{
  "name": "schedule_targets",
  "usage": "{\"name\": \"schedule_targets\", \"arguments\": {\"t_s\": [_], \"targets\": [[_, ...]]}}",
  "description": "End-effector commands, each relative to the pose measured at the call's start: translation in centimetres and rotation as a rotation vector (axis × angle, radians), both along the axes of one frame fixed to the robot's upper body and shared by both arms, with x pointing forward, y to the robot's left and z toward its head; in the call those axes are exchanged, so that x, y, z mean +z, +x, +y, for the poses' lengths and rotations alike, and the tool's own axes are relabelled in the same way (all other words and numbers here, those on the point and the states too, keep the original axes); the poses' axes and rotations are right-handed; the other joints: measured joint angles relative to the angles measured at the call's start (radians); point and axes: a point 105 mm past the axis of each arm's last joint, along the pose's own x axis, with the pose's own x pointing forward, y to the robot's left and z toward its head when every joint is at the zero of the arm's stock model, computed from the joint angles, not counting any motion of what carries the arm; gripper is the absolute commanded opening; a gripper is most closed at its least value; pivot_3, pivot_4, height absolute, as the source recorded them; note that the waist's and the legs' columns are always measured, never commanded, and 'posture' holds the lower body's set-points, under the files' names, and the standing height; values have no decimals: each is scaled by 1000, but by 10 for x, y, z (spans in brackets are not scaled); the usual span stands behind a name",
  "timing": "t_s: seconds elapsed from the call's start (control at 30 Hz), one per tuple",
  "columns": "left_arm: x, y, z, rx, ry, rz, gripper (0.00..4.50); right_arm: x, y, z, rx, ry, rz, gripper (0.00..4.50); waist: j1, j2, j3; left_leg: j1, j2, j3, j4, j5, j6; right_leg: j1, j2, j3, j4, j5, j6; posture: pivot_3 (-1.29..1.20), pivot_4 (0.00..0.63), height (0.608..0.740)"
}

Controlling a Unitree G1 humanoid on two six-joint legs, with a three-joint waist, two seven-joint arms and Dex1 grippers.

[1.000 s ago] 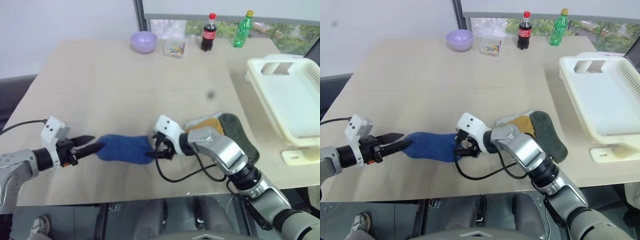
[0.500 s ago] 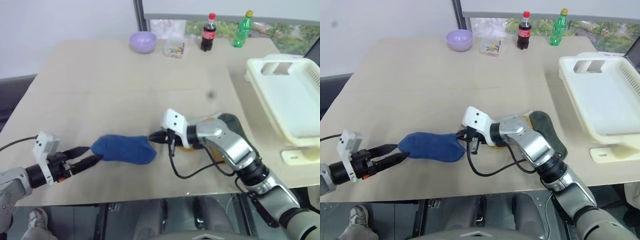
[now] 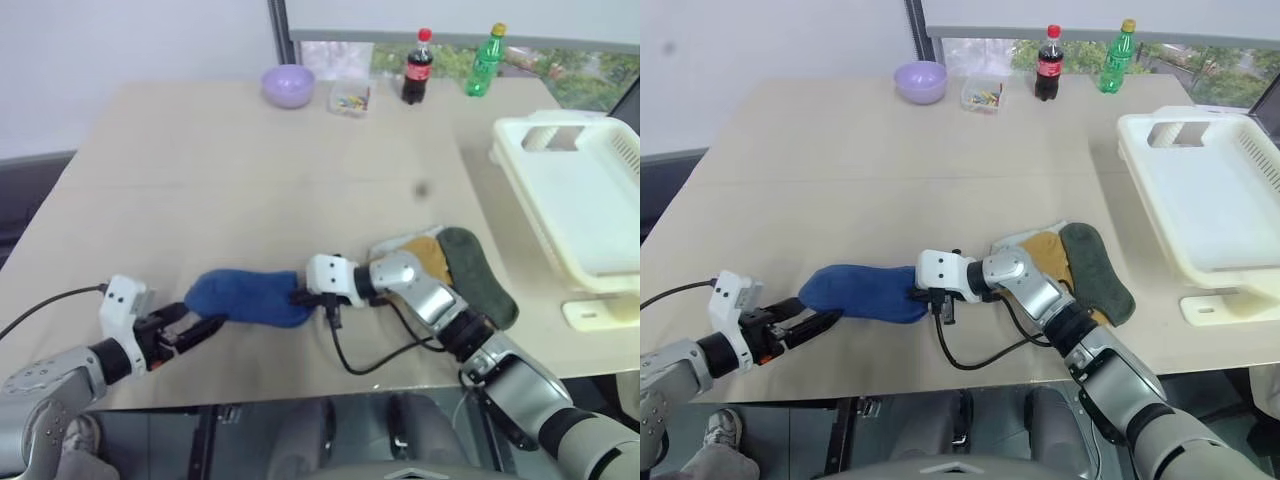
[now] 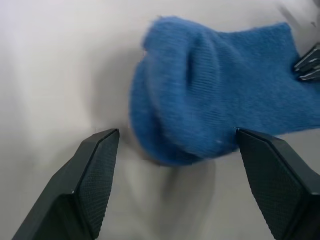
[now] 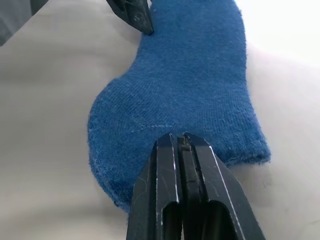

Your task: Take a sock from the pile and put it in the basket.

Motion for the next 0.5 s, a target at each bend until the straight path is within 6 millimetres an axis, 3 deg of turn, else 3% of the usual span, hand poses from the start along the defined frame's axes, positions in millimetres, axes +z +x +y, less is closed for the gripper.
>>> {"name": "schedule_targets", "arguments": {"t_s": [0.03, 0.2, 0.5], "targets": [[8, 2, -32, -107, -104, -48, 3972, -9, -1, -6, 14, -45, 4, 137, 2, 0, 0, 0, 0, 0, 0, 0, 0, 1, 0, 0, 0, 0, 0, 0, 150, 740], [36, 8, -56, -210, -168, -206, 3972, -9, 3, -13, 0, -54, -3, 137, 4, -2, -1, 0, -1, -1, 0, 0, 0, 1, -1, 0, 0, 0, 0, 0, 150, 740], [41, 11, -85, -365, -142, -263, 3972, -12, 5, -19, -15, -75, -14, 137, 6, -1, -1, 1, -1, -1, 0, 0, 0, 2, 0, -1, 0, 0, 0, 0, 150, 740]]}}
